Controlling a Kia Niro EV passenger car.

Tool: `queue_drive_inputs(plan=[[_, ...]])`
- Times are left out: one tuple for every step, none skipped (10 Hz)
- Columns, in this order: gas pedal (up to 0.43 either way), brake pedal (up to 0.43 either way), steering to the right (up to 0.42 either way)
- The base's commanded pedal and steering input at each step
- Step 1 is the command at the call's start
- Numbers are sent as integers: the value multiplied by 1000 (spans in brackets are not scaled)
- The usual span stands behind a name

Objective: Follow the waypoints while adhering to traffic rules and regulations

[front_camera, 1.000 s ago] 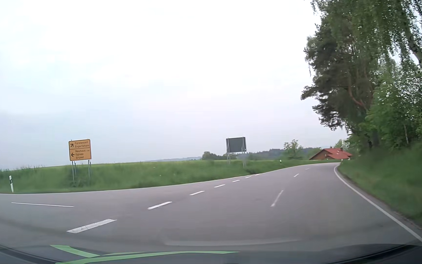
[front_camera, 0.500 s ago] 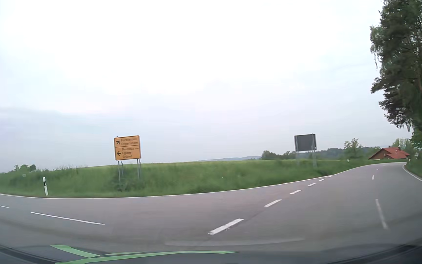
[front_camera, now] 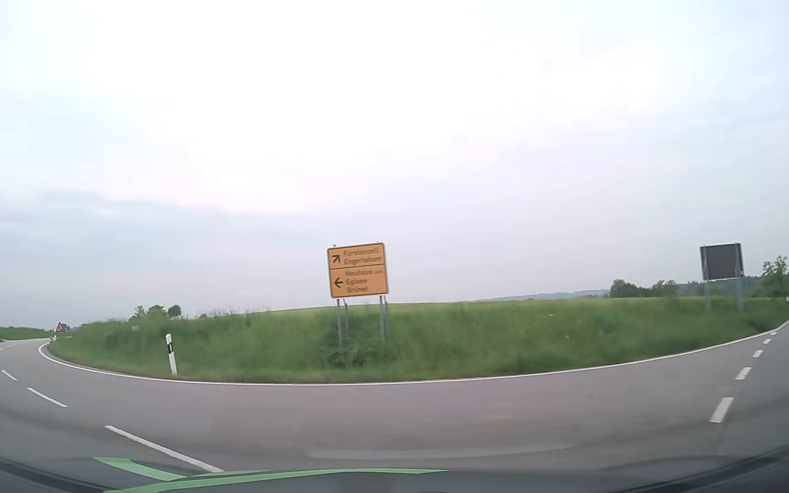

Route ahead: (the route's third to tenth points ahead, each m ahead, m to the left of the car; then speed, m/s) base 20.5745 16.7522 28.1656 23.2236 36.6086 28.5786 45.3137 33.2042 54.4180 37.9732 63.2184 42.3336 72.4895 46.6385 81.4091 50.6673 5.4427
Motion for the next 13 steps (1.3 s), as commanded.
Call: queue_drive_inputs(plan=[[157, 0, -370], [157, 0, -372], [157, 0, -373], [169, 0, -373], [169, 0, -372], [177, 0, -369], [209, 0, -361], [240, 0, -351], [260, 0, -343], [260, 0, -336], [280, 0, -324], [287, 0, -303], [331, 0, -275]])
